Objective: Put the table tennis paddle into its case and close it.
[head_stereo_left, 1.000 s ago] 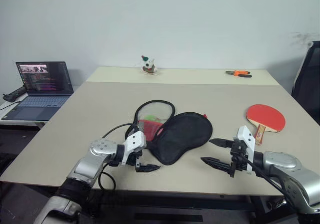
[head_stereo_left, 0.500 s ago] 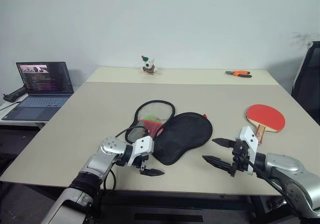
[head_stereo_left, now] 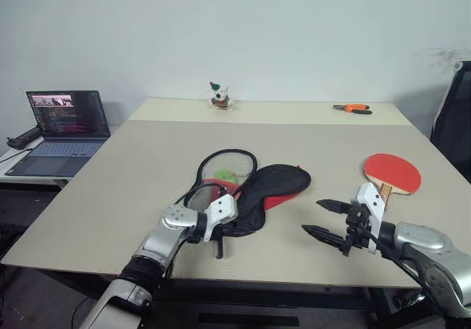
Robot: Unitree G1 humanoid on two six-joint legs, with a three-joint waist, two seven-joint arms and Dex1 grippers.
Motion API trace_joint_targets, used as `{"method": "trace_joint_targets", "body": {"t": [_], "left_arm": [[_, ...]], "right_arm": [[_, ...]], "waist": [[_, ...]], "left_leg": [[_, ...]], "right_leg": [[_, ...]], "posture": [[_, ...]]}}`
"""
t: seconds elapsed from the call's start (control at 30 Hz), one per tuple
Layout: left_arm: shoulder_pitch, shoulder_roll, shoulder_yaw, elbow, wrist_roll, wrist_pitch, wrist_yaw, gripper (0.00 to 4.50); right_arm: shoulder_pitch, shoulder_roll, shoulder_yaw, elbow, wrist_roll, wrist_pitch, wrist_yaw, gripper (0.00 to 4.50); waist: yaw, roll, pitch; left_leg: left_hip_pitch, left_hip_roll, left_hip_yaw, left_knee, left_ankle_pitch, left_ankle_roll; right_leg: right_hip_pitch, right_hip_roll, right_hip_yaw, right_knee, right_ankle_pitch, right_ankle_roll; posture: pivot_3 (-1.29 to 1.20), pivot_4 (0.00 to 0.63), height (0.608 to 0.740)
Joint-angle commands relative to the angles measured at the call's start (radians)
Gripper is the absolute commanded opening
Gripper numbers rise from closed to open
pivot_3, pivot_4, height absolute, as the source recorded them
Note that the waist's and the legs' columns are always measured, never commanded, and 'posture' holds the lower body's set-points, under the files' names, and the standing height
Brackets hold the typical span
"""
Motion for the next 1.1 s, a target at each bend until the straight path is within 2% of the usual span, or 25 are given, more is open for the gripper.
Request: {"method": "trace_joint_targets", "body": {"t": [0.03, 0.13, 0.27, 0.5, 0.67, 0.77, 1.07, 1.1], "left_arm": [[-0.032, -0.054, -0.016, -0.015, 0.041, 0.031, 0.086, 0.03], [-0.065, -0.107, -0.028, 0.026, 0.074, 0.034, 0.137, 0.03], [-0.187, -0.219, -0.046, 0.198, 0.132, -0.01, 0.235, 0.03], [-0.355, -0.294, -0.024, 0.465, 0.176, -0.123, 0.331, 0.03], [-0.362, -0.299, -0.015, 0.478, 0.149, -0.137, 0.239, 0.03], [-0.307, -0.26, -0.007, 0.396, 0.128, -0.115, 0.18, 0.73], [-0.117, -0.138, 0.081, -0.023, -0.015, 0.089, 0.103, 3.92], [-0.089, -0.118, 0.112, -0.094, -0.06, 0.139, 0.096, 3.92]], "right_arm": [[-0.018, -0.034, -0.038, 0.007, 0.0, -0.031, 0.024, 4.5], [-0.024, -0.05, -0.043, 0.025, -0.003, -0.04, 0.031, 4.5], [-0.043, -0.07, -0.052, 0.05, -0.004, -0.05, 0.037, 4.5], [-0.029, -0.073, -0.054, 0.036, 0.0, -0.049, 0.034, 4.5], [-0.023, -0.071, -0.054, 0.024, 0.004, -0.043, 0.028, 4.5], [-0.027, -0.068, -0.048, 0.023, 0.01, -0.035, 0.027, 4.5], [-0.114, -0.032, -0.01, 0.077, 0.012, -0.023, 0.016, 4.5], [-0.139, -0.013, -0.005, 0.092, 0.019, -0.005, 0.001, 4.5]], "waist": [[0.0, 0.0, 0.0], [0.002, 0.0, 0.0], [0.005, 0.0, 0.0], [-0.003, -0.001, 0.001], [-0.003, -0.001, 0.001], [-0.004, -0.001, 0.001], [-0.009, -0.001, 0.001], [-0.009, -0.001, 0.001]], "left_leg": [[0.0, 0.0, 0.0, 0.0, 0.0, 0.0], [0.0, 0.0, 0.0, 0.001, 0.0, 0.0], [-0.001, -0.001, -0.001, 0.006, 0.0, 0.0], [-0.001, -0.001, -0.001, 0.008, -0.001, 0.001], [-0.001, -0.001, 0.0, 0.008, -0.001, 0.001], [-0.001, -0.001, 0.0, 0.008, -0.001, 0.001], [-0.001, 0.0, -0.001, 0.009, -0.001, 0.001], [-0.001, 0.0, -0.001, 0.009, -0.001, 0.001]], "right_leg": [[0.0, 0.0, 0.0, 0.0, 0.0, 0.0], [0.0, 0.0, -0.001, 0.001, 0.0, 0.0], [0.001, 0.0, -0.002, 0.002, 0.0, 0.001], [0.003, 0.001, -0.001, 0.0, 0.001, 0.003], [0.003, 0.0, -0.001, 0.0, 0.001, 0.003], [0.003, 0.0, -0.001, 0.0, 0.001, 0.003], [0.003, 0.0, 0.0, 0.001, 0.001, 0.003], [0.003, 0.0, 0.0, 0.001, 0.001, 0.003]], "posture": [[0.0, 0.15, 0.74], [0.0, 0.15, 0.74], [0.0, 0.15, 0.74], [0.0, 0.15, 0.74], [0.0, 0.15, 0.74], [0.0, 0.15, 0.74], [0.0, 0.15, 0.74], [0.0, 0.15, 0.74]]}}
